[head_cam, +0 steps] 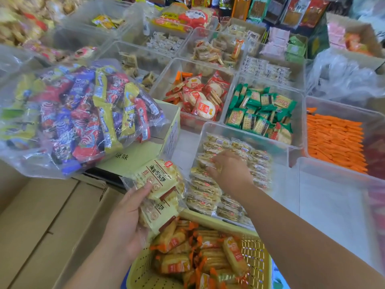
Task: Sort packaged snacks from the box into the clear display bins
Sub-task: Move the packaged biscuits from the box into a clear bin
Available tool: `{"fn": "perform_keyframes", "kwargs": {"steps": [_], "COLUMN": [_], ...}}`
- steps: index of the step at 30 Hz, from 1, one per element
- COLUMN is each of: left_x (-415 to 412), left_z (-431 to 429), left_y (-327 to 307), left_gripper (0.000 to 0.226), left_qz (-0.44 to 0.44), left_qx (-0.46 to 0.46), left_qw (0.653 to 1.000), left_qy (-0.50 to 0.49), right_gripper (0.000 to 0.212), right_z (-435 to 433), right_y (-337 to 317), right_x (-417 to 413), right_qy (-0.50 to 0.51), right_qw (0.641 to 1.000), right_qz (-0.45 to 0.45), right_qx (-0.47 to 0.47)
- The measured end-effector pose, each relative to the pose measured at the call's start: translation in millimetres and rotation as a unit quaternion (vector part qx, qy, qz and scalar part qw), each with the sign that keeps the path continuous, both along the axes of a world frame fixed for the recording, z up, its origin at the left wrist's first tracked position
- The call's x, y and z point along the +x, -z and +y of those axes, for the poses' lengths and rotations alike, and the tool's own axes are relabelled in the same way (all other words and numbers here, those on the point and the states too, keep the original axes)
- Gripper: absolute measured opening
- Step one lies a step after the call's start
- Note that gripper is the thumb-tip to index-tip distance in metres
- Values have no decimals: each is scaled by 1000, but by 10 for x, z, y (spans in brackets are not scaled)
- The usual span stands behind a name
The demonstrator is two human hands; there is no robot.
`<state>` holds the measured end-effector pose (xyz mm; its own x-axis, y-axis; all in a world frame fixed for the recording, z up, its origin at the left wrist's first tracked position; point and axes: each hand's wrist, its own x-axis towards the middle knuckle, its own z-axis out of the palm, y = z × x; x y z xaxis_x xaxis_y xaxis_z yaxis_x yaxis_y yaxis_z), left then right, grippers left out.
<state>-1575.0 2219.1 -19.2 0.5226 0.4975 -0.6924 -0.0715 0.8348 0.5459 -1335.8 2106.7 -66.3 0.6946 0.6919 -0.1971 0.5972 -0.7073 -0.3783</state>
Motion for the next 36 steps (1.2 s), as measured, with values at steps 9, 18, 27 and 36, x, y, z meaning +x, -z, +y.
{"fn": "perform_keyframes", "kwargs": {"steps": [9,18,27,36], "left_x": [-71,-8,282,213], "left_z": [-56,-92,-156,-60], "left_y": [-111,-263,-196,-107], "left_gripper": [33,38,72,45], "left_qz": [-21,-11,19,43], "left_qx": [9,9,-20,20], "left_qw": [999,975,981,995], "left_qy": [27,223,194,89], "right_gripper": [56,80,34,10], "right_z": [-113,-529,-578,13], "right_y": [-94,-741,-758,-279], "right_x": [-60,-512,-296,271], "right_qy": [-62,-279,-112,-2], "right_qw": [994,939,960,995], "right_qz": [80,108,23,-67], "right_qx": [-35,169,255,75]}}
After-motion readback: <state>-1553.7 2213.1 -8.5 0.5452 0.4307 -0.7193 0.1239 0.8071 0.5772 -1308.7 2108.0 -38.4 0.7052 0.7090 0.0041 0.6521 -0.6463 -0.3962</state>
